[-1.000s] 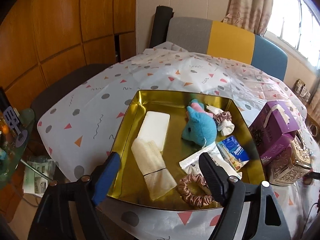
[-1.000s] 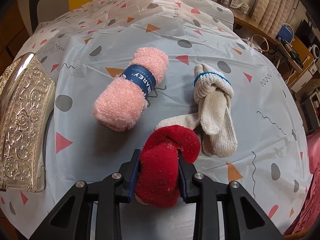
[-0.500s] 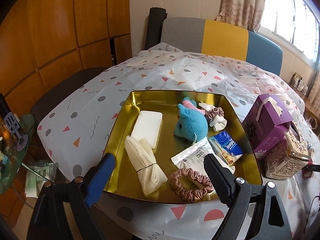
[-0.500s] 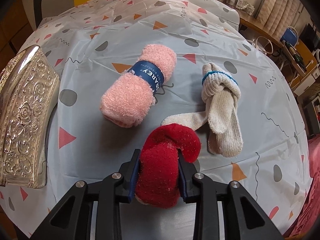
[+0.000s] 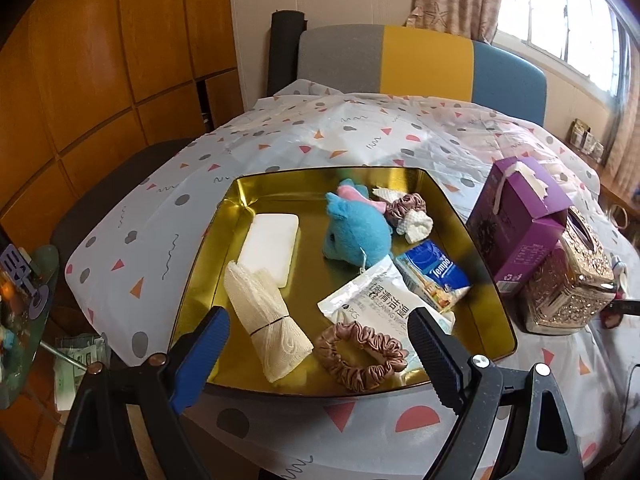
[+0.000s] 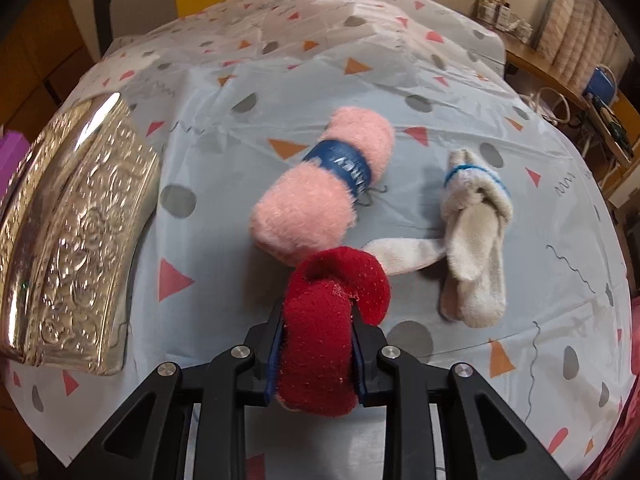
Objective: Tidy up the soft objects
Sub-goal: 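Lift the red fuzzy sock with the right gripper, then carry the red sock over the gold tray with the right gripper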
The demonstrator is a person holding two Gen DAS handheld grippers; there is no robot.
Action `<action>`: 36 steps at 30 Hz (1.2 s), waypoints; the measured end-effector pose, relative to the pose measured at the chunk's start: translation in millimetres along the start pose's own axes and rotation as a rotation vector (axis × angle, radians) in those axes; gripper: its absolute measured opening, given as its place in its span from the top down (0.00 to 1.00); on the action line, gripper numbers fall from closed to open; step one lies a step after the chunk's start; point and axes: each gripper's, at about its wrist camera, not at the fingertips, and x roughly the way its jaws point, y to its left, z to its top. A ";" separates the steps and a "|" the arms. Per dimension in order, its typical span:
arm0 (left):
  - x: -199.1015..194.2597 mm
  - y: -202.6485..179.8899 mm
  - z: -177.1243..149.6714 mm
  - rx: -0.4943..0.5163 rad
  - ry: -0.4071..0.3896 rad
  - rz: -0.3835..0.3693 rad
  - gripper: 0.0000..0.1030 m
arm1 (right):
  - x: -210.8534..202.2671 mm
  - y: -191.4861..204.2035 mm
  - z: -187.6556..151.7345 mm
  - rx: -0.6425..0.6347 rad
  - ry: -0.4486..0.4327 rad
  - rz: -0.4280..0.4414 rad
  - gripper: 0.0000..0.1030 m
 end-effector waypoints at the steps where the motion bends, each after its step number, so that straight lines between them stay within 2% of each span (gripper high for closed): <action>1: 0.9 -0.9 -0.8 0.001 0.002 -0.004 0.12 | 0.1 4.2 -0.5 -0.024 -0.004 -0.018 0.74; 7: 7.6 -0.7 -6.8 -0.011 0.028 -0.030 0.12 | -2.1 -1.9 0.6 0.010 -0.017 -0.028 0.74; 11: 8.6 3.5 -9.0 -0.020 0.026 -0.049 0.12 | -6.8 -20.3 2.6 0.108 -0.041 -0.061 0.74; 14: 9.2 10.5 -8.3 -0.035 0.023 -0.076 0.12 | -11.3 -34.6 3.7 0.192 -0.055 -0.050 0.75; 17: 8.3 18.2 -7.9 -0.048 0.016 -0.091 0.12 | -16.5 -46.1 6.7 0.276 -0.055 0.008 0.75; 23: 6.5 31.6 -8.0 -0.093 0.005 -0.097 0.12 | -59.8 -62.9 26.6 0.403 -0.164 0.117 0.75; 26: 5.4 34.5 -8.0 -0.099 -0.002 -0.082 0.12 | -81.4 -55.8 44.8 0.377 -0.199 0.129 0.75; 29: 4.6 37.3 -6.6 -0.105 -0.003 -0.073 0.12 | -99.3 -31.7 65.9 0.310 -0.235 0.135 0.75; 32: 1.3 39.5 -4.9 -0.103 -0.015 -0.058 0.12 | -119.1 6.5 85.8 0.217 -0.290 0.161 0.75; 36: -2.9 43.9 -4.2 -0.109 -0.022 -0.047 0.12 | -151.7 76.7 107.6 0.061 -0.381 0.236 0.75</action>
